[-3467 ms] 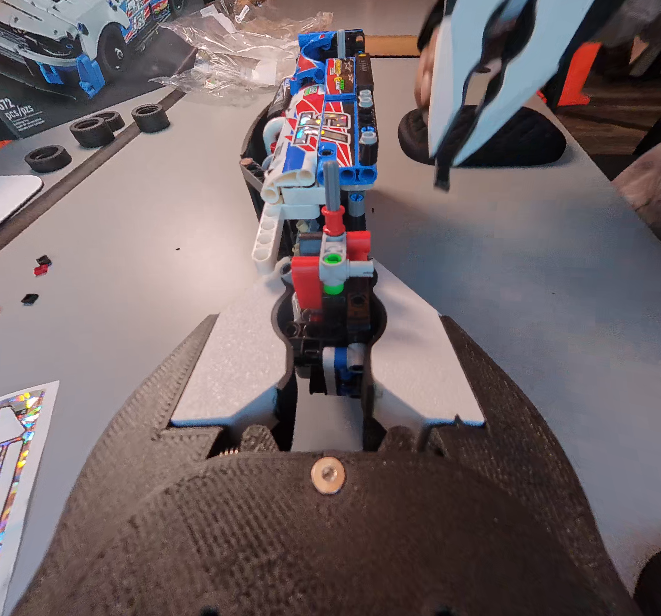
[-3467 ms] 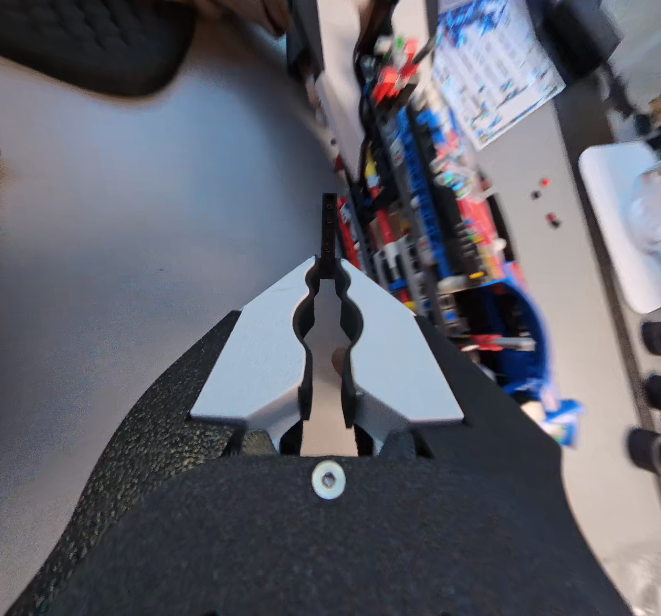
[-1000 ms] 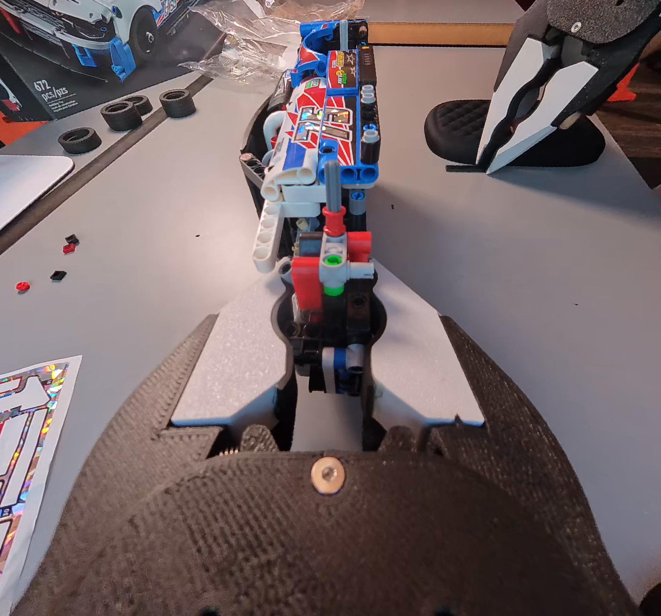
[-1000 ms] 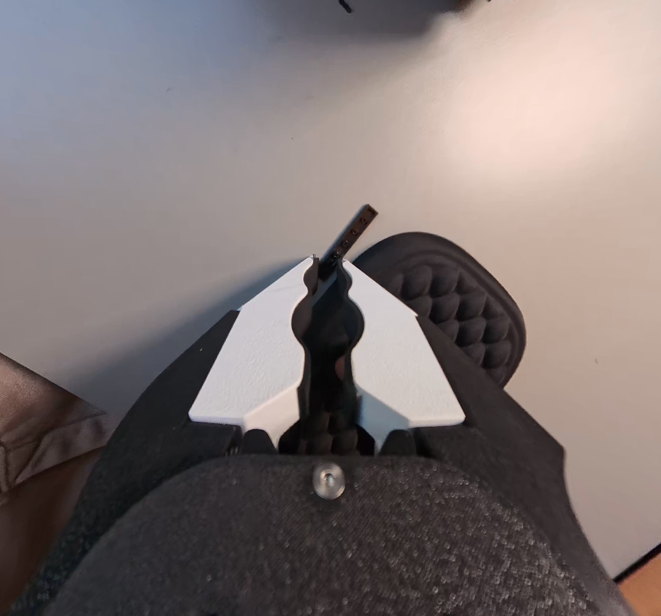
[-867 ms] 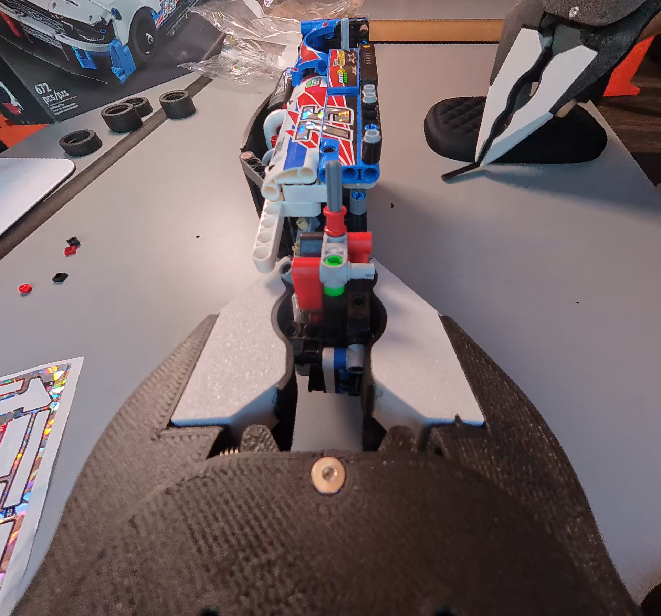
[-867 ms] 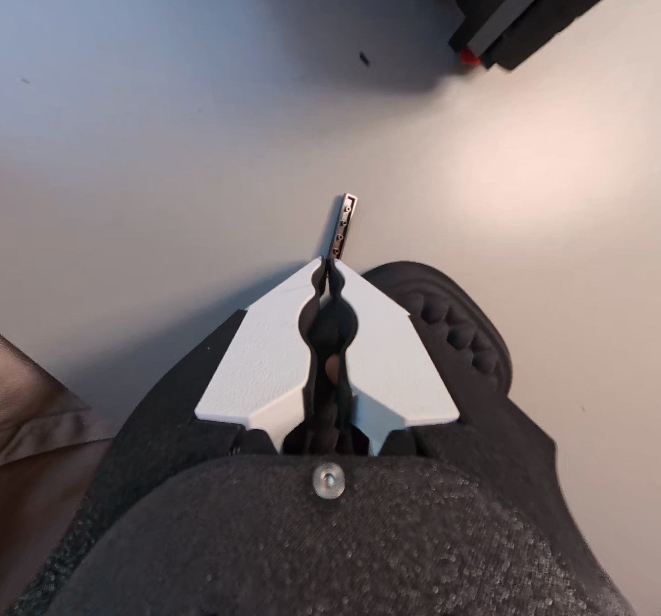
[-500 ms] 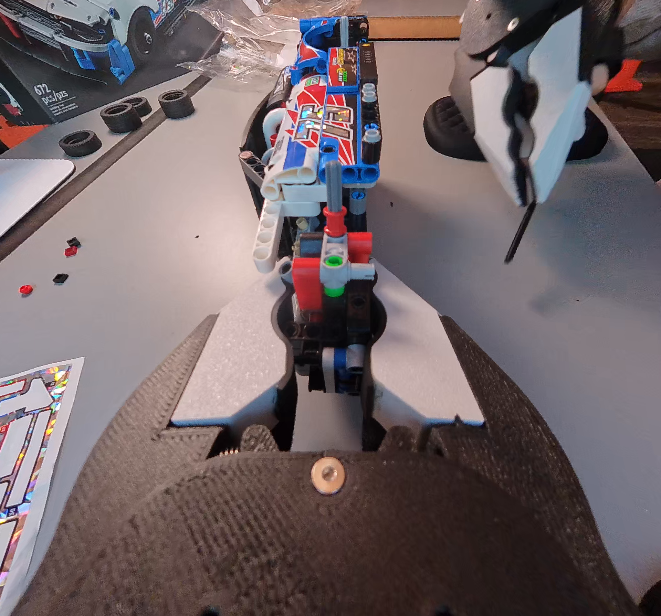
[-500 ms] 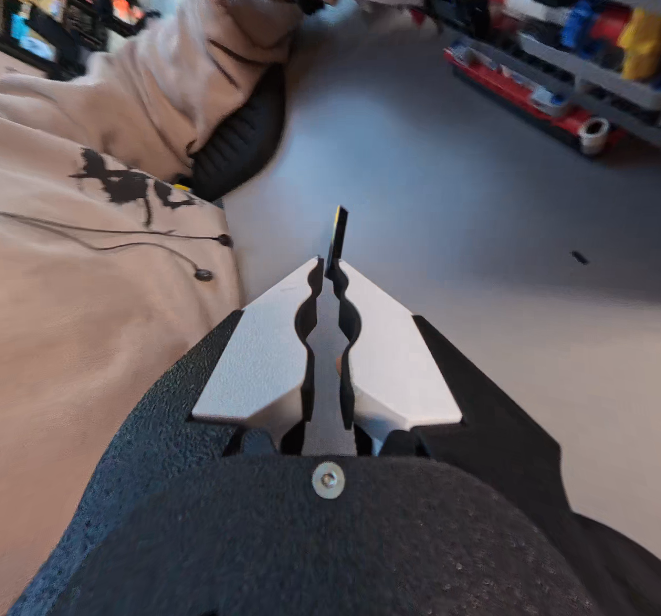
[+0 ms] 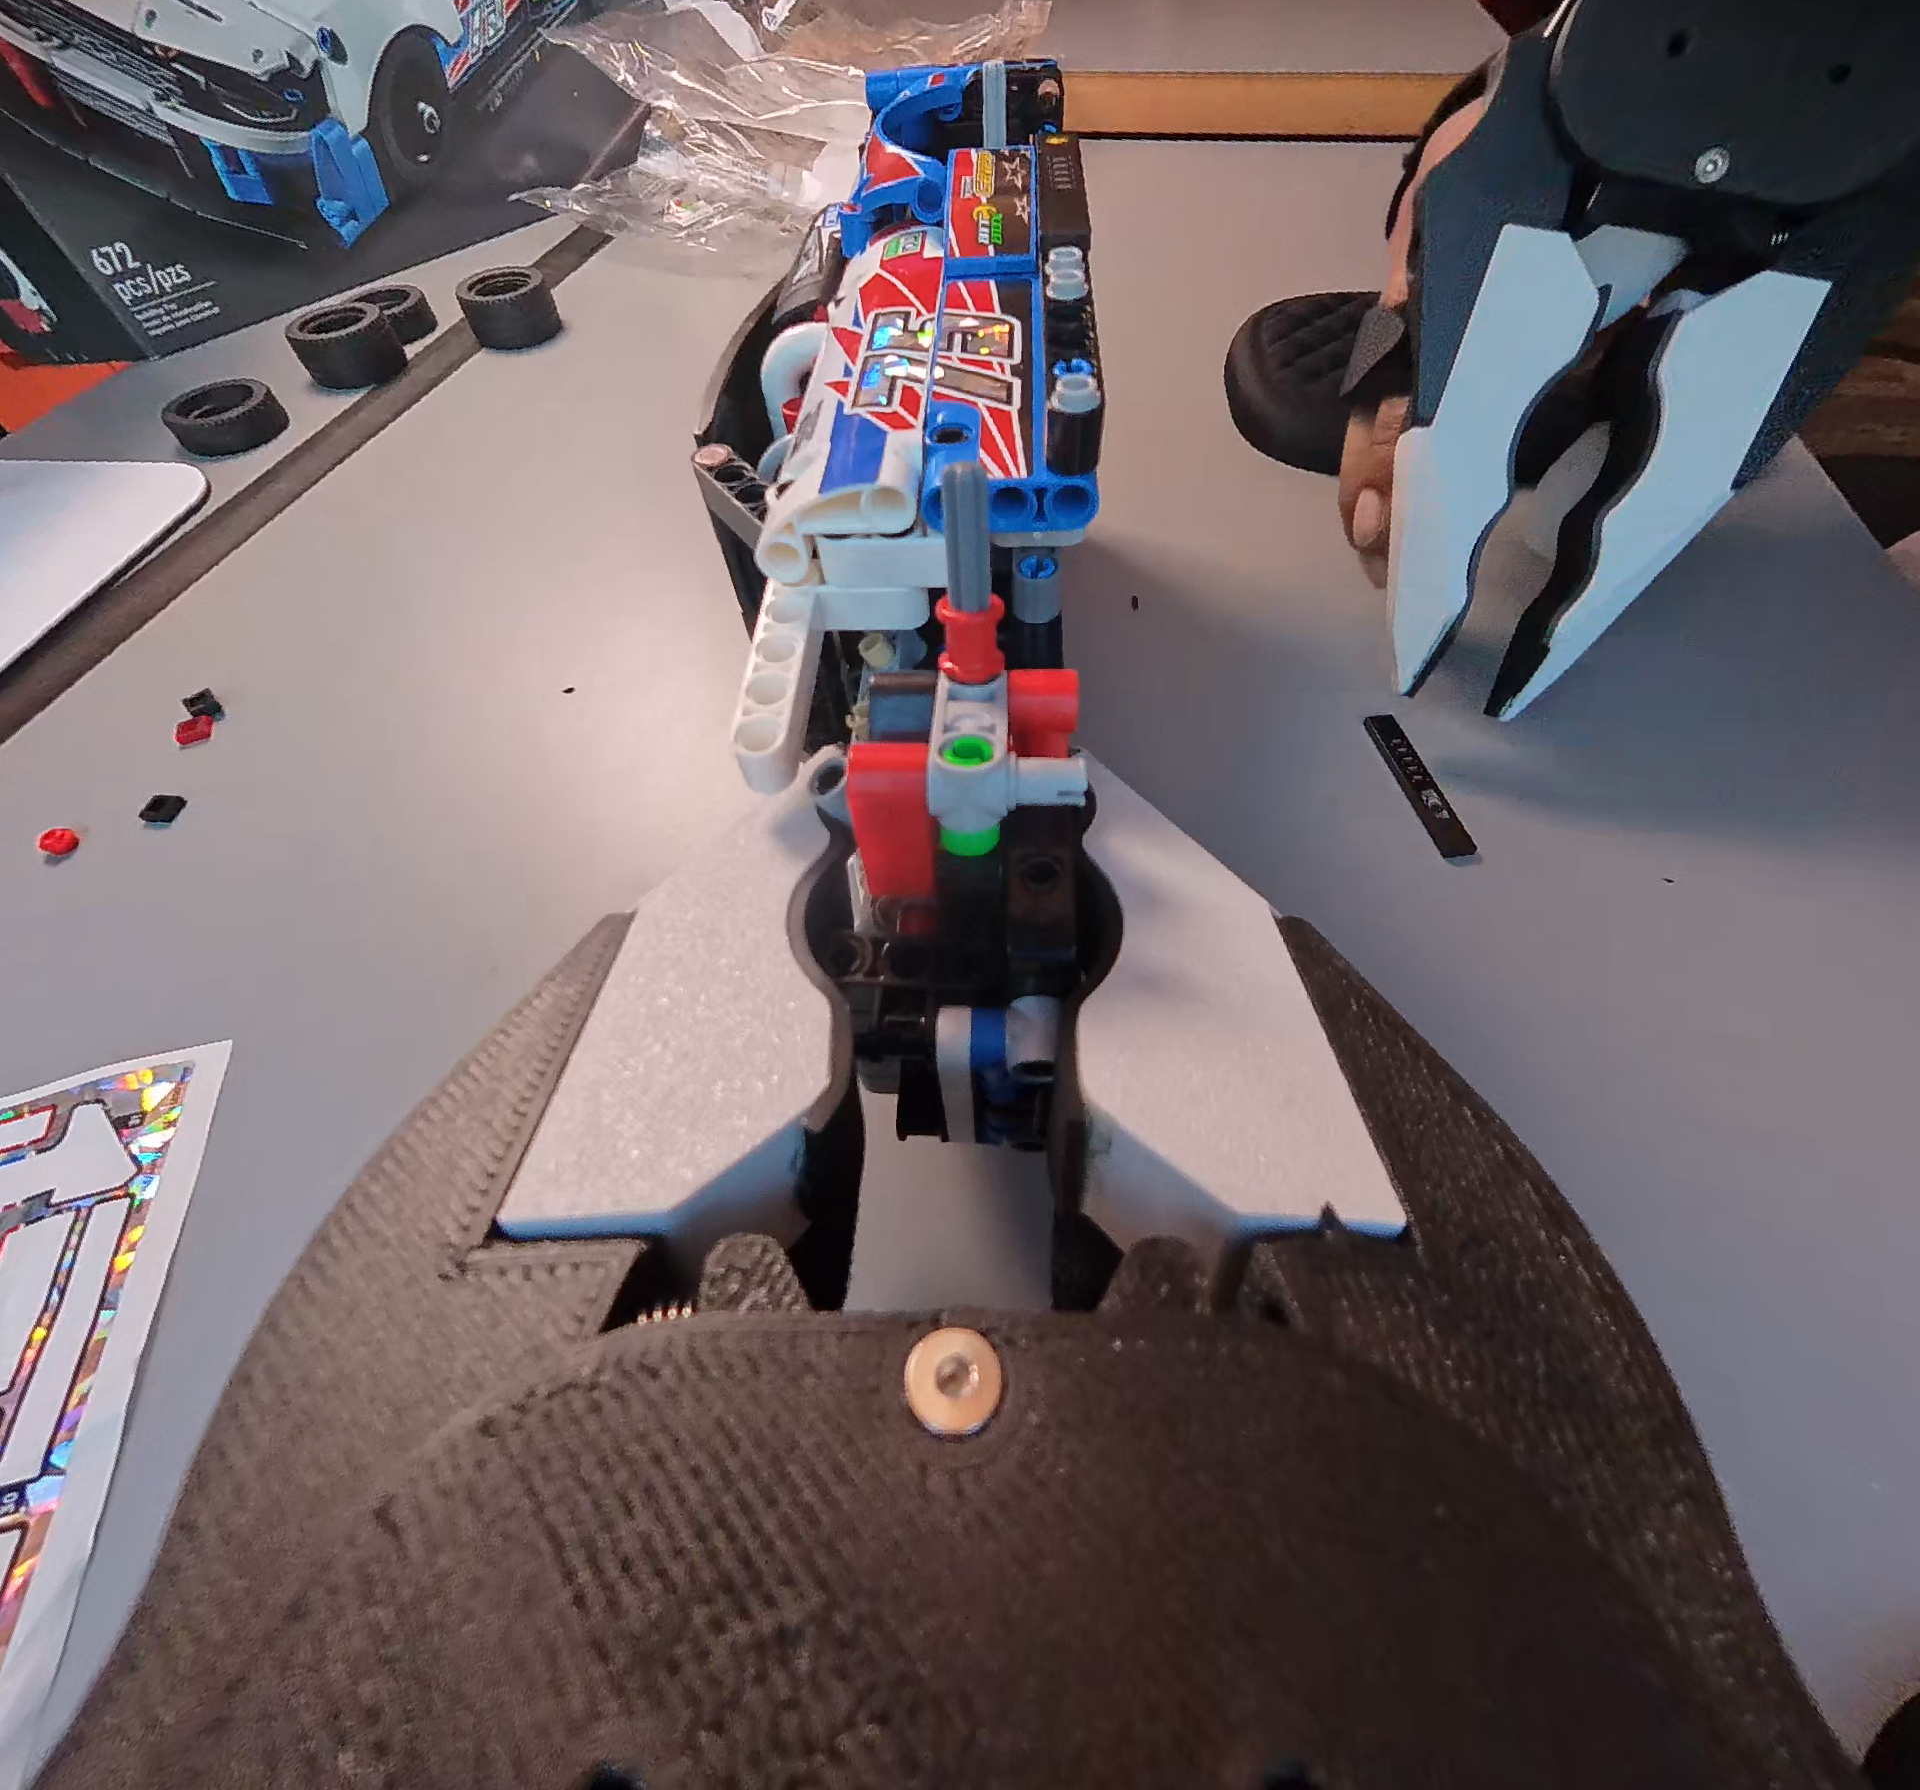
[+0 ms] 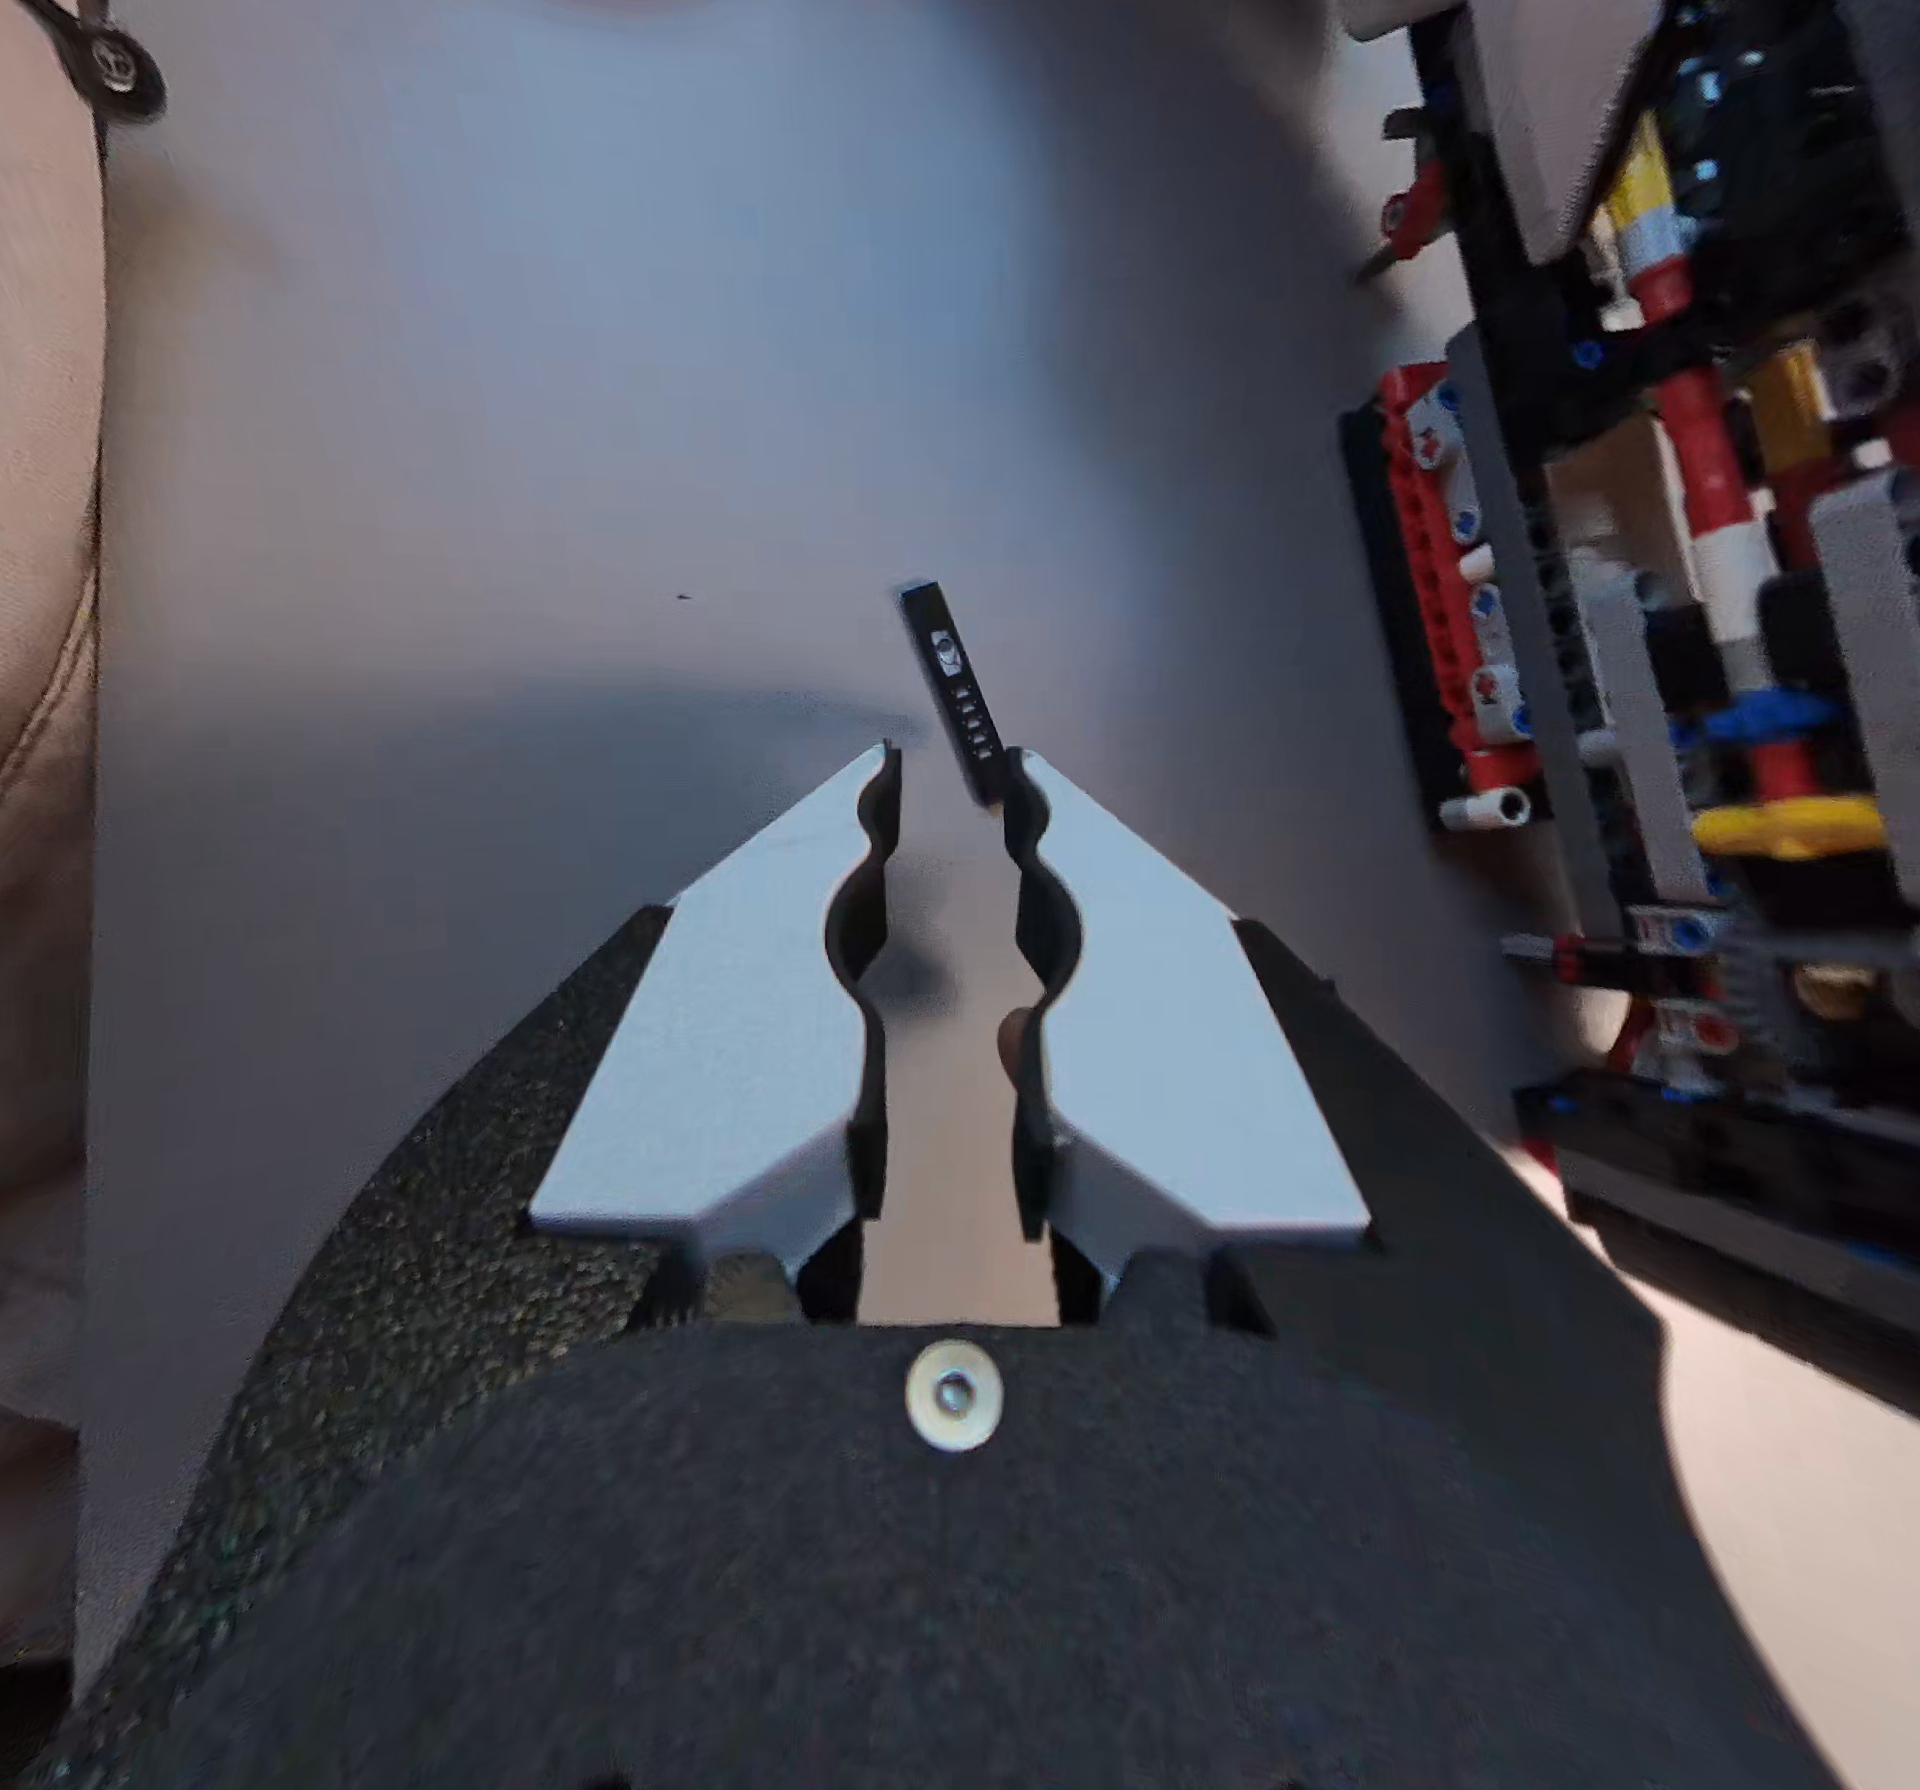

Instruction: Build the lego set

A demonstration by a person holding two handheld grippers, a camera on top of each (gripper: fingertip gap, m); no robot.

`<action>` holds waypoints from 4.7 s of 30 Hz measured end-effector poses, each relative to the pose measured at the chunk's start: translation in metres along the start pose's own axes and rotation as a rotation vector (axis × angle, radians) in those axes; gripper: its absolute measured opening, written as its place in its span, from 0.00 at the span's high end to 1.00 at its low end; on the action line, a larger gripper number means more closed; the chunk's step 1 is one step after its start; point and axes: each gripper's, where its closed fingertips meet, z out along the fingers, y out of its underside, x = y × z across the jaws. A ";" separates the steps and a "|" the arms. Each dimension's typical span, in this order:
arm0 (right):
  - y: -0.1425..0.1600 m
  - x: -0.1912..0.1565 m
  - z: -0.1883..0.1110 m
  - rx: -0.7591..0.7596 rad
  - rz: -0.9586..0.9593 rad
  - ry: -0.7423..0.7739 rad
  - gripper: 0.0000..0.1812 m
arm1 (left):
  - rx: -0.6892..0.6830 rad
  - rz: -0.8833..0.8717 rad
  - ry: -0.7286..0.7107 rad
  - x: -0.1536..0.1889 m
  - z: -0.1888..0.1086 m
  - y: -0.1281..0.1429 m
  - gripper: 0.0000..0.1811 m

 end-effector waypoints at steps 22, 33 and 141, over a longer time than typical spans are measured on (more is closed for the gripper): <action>-0.114 0.092 -0.086 -0.047 -0.163 -0.035 0.98 | 0.026 0.017 0.006 0.001 0.000 -0.001 0.81; -0.103 0.107 -0.047 -0.128 -0.102 -0.172 0.98 | 0.039 0.015 0.014 0.000 0.004 -0.002 0.78; -0.085 0.122 -0.041 -0.204 -0.693 0.572 0.87 | -0.037 -0.071 0.035 -0.006 0.006 0.003 0.82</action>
